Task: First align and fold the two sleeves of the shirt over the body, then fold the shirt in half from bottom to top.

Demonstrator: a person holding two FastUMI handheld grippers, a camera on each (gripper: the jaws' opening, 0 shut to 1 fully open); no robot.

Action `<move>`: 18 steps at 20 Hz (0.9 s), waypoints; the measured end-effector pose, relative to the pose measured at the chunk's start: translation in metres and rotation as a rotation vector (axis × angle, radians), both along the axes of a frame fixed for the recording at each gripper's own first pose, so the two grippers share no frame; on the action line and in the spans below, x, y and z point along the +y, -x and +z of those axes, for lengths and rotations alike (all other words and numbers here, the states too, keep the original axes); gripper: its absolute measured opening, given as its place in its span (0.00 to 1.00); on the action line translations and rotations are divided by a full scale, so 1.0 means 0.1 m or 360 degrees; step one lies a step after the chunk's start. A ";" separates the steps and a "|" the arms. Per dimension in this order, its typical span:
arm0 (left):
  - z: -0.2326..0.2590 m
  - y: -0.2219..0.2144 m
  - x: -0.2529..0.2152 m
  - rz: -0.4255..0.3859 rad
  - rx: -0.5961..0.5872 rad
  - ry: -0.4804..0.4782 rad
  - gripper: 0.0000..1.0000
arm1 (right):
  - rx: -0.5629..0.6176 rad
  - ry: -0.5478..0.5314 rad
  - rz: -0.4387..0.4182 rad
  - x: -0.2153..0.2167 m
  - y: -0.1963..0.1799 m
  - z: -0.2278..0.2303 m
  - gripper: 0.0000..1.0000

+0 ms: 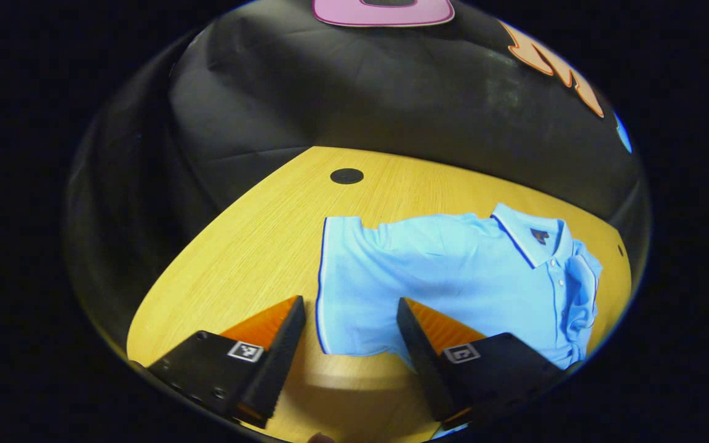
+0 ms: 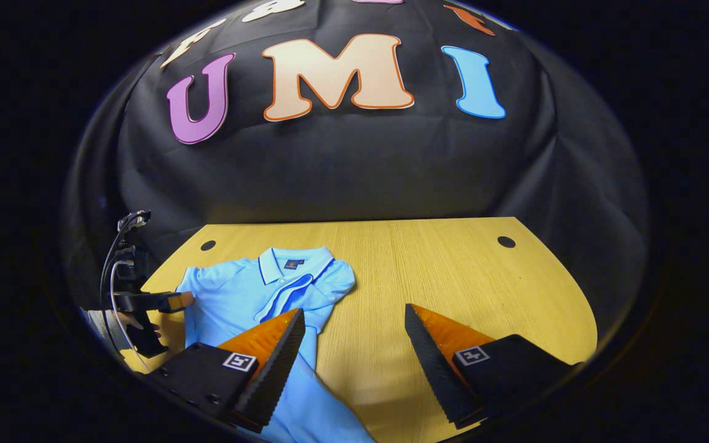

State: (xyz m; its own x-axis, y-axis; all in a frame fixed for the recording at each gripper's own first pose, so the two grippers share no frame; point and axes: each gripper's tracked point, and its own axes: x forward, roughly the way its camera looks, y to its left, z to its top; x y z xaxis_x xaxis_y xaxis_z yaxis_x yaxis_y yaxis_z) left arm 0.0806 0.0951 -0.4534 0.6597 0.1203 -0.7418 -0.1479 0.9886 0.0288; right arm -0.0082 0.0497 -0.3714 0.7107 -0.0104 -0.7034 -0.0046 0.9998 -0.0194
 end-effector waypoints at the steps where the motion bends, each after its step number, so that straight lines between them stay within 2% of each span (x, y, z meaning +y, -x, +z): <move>1: -0.01 -0.02 -0.06 -0.0040 -0.0002 0.0014 0.69 | 0.0003 -0.0003 0.0001 0.00 0.01 0.00 1.00; 4: -0.01 -0.04 -0.17 -0.0056 -0.0002 0.0042 0.28 | -0.0007 -0.0007 -0.0001 -0.02 -0.01 0.04 0.99; 5: 0.00 -0.05 -0.21 -0.0079 -0.0001 0.0072 0.19 | -0.0009 -0.0003 -0.0002 -0.03 0.00 0.05 0.99; 6: 0.00 -0.04 -0.22 -0.0084 0.0007 0.0070 0.16 | -0.0012 0.0000 0.0000 -0.05 -0.01 0.07 1.00; 7: 0.00 -0.04 -0.23 -0.0087 0.0012 0.0066 0.00 | -0.0016 0.0005 0.0002 -0.06 0.00 0.08 1.00; 9: 0.03 -0.05 -0.23 -0.0083 0.0017 0.0070 0.00 | -0.0034 0.0015 0.0014 -0.08 0.00 0.11 1.00; 12: 0.33 -0.17 -0.38 -0.0091 -0.0136 0.0111 0.00 | -0.0037 0.0014 0.0043 -0.09 0.05 0.13 1.00; 18: 0.70 -0.25 -0.99 -0.0361 -0.0231 0.0064 0.00 | -0.0040 -0.0022 0.0015 -0.22 0.07 0.16 1.00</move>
State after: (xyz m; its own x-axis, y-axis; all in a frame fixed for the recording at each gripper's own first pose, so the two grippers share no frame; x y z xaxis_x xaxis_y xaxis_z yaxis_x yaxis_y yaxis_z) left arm 0.1061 -0.0043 -0.3831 0.7663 -0.0703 -0.6386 0.0780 0.9968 -0.0162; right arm -0.0156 0.0281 -0.3557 0.7283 0.0061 -0.6852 -0.0137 0.9999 -0.0057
